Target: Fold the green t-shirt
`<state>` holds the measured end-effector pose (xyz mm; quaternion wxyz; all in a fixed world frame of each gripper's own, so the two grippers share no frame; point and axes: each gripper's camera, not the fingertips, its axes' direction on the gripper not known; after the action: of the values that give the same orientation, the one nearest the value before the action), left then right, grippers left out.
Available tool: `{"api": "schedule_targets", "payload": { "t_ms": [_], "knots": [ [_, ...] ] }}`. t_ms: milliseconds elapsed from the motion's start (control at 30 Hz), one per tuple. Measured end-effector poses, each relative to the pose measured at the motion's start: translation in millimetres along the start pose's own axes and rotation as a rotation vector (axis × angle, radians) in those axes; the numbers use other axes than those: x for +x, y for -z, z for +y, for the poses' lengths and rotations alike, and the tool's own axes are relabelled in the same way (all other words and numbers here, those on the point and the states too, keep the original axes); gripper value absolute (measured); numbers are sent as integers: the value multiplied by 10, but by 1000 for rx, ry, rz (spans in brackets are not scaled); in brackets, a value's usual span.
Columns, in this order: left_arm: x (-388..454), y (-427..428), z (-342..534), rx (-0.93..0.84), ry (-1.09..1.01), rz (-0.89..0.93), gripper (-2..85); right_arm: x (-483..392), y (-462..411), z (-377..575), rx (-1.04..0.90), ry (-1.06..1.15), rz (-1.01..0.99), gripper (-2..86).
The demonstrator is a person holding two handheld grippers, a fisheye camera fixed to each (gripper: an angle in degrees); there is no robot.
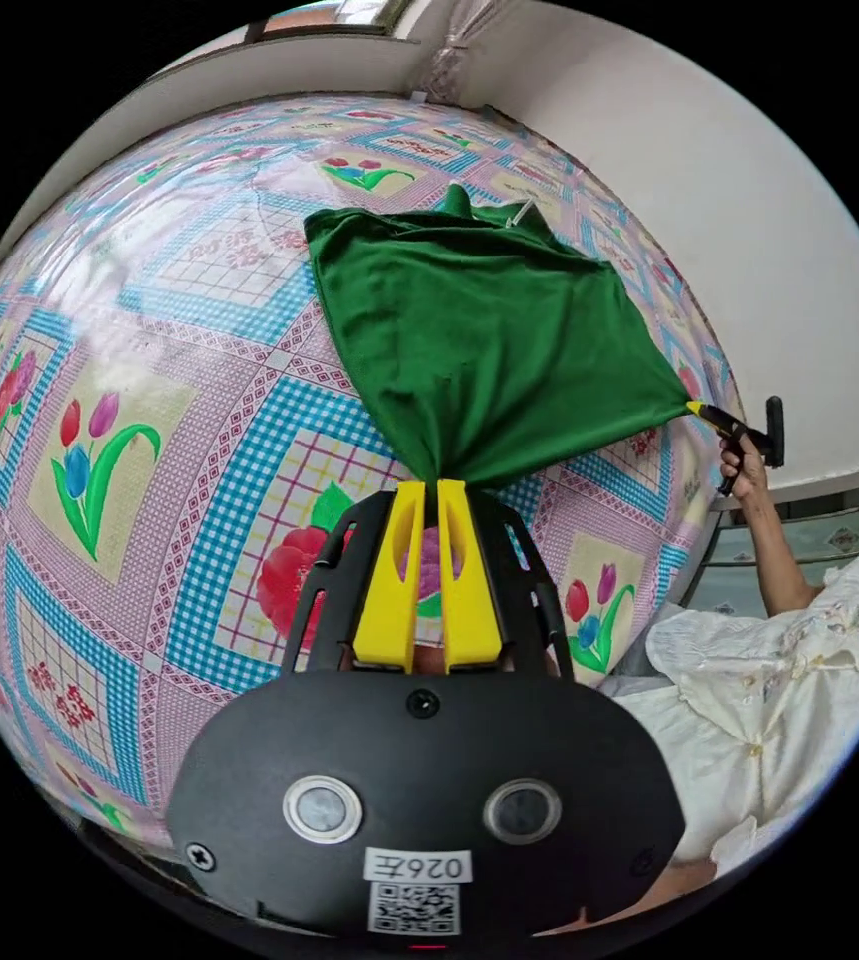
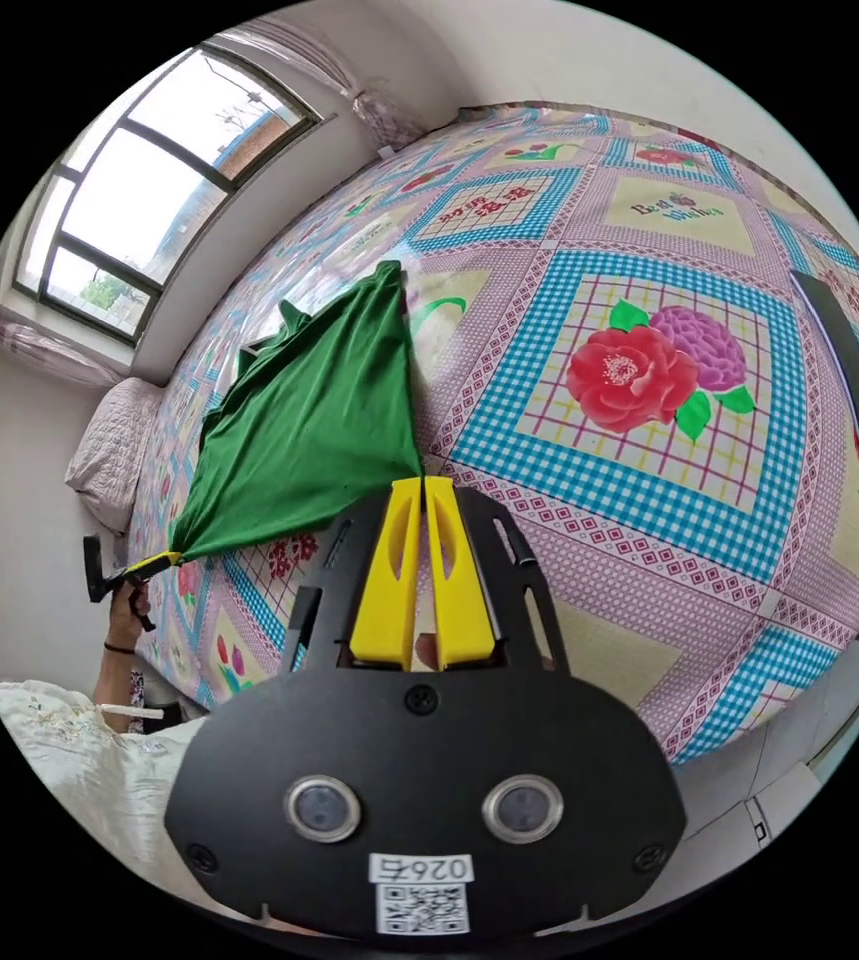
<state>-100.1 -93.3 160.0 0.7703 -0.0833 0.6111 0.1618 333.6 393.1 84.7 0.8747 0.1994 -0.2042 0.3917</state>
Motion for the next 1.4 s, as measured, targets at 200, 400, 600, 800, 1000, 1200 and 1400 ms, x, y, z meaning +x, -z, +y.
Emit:
{"api": "schedule_targets", "payload": {
  "t_ms": [200,400,600,800,1000,1200,1400],
  "knots": [
    [-289,29,892,18,168,267,8,376,130,501,-87,-48,-55,-16],
    [-82,-108,1823,-71,224,361,17,853,369,1309,-120,-157,-77,-14],
    [-229,63,2495,132,286,656,66,1149,494,1880,-123,-195,-117,29],
    [-551,850,2938,649,364,697,40,1301,981,2238,58,-213,-61,50],
    [11,934,1711,505,89,526,5,570,832,1843,185,28,-57,17],
    [726,392,421,375,-80,352,96,-528,-141,1081,132,339,13,15],
    [1436,-173,-235,129,-240,-16,133,-1219,-1184,685,-15,594,131,21]
  ]
}}
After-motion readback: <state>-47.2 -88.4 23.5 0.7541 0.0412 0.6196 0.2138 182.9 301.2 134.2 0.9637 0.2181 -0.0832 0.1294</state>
